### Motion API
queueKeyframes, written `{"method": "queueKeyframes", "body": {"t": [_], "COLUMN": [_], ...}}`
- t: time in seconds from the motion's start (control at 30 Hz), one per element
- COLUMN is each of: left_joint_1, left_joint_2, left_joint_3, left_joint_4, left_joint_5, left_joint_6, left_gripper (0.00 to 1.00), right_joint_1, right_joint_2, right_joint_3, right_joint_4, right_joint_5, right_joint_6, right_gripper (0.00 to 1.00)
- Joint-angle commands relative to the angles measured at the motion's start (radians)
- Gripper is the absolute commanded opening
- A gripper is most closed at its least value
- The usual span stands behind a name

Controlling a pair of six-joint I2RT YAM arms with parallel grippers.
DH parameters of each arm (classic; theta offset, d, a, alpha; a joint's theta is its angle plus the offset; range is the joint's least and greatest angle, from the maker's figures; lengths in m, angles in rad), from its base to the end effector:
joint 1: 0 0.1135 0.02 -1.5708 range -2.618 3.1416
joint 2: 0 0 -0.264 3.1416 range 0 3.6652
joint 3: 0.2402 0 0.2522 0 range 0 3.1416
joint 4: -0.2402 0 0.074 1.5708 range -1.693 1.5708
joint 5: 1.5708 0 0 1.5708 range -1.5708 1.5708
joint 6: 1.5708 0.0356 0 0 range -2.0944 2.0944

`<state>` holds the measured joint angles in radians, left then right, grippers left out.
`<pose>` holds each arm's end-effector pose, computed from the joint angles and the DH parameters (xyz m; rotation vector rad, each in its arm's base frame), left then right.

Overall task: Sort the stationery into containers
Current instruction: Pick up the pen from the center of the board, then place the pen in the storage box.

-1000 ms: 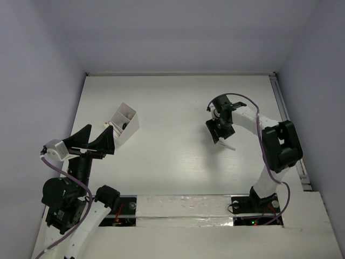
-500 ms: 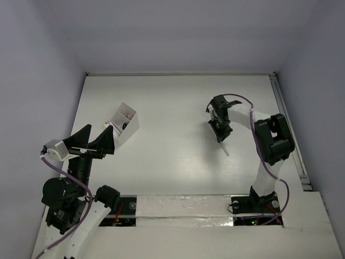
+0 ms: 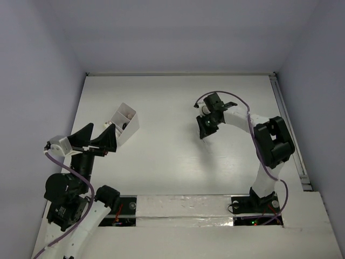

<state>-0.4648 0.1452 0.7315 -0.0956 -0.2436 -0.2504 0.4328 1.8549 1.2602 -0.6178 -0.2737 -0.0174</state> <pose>0.0265 -0.0037 0.3884 -0.1044 1.1045 -0.5100 0.3305 0.1633 0.1780 -0.6951 2.7218 0.4833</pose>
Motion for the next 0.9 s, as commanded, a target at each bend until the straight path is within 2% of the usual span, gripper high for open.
{"method": "queueKeyframes", "body": {"t": [0.0,0.13,0.17,0.23,0.27,0.4,0.43,0.57,0.7,0.8,0.87], "left_joint_1": [0.003,0.003,0.012,0.012,0.012,0.012,0.012,0.031,0.04,0.04,0.04], "left_joint_2": [0.027,0.047,0.05,0.057,0.063,0.08,0.085,0.099,0.109,0.116,0.12], "left_joint_3": [0.008,0.008,0.005,0.003,0.005,0.003,0.003,0.002,0.003,0.003,0.003], "left_joint_4": [0.039,0.039,0.039,0.039,0.037,0.036,0.036,0.036,0.037,0.04,0.04], "left_joint_5": [0.006,0.009,0.009,0.001,-0.005,-0.022,-0.025,-0.025,-0.02,-0.01,-0.006], "left_joint_6": [0.014,0.014,0.016,0.014,0.017,0.019,0.019,0.019,0.017,0.017,0.017], "left_gripper": [0.99,0.99,0.99,0.99,0.99,0.99,0.99,0.99,0.99,0.99,0.99], "right_joint_1": [0.104,0.234,0.256,0.317,0.336,0.402,0.417,0.428,0.437,0.437,0.437], "right_joint_2": [-0.091,-0.065,-0.053,0.009,0.033,0.226,0.262,0.424,0.536,0.582,0.612], "right_joint_3": [0.044,0.146,0.169,0.266,0.3,0.511,0.6,0.787,0.881,0.89,0.926], "right_joint_4": [0.157,0.321,0.416,0.501,0.597,0.779,0.805,0.9,0.992,1.081,1.069], "right_joint_5": [-0.166,-0.312,-0.341,-0.421,-0.449,-0.522,-0.53,-0.497,-0.423,-0.414,-0.41], "right_joint_6": [0.016,0.106,0.12,0.164,0.178,0.269,0.305,0.378,0.419,0.427,0.425], "right_gripper": [0.0,0.0,0.0,0.0,0.0,0.0,0.0,0.0,0.0,0.0,0.0]}}
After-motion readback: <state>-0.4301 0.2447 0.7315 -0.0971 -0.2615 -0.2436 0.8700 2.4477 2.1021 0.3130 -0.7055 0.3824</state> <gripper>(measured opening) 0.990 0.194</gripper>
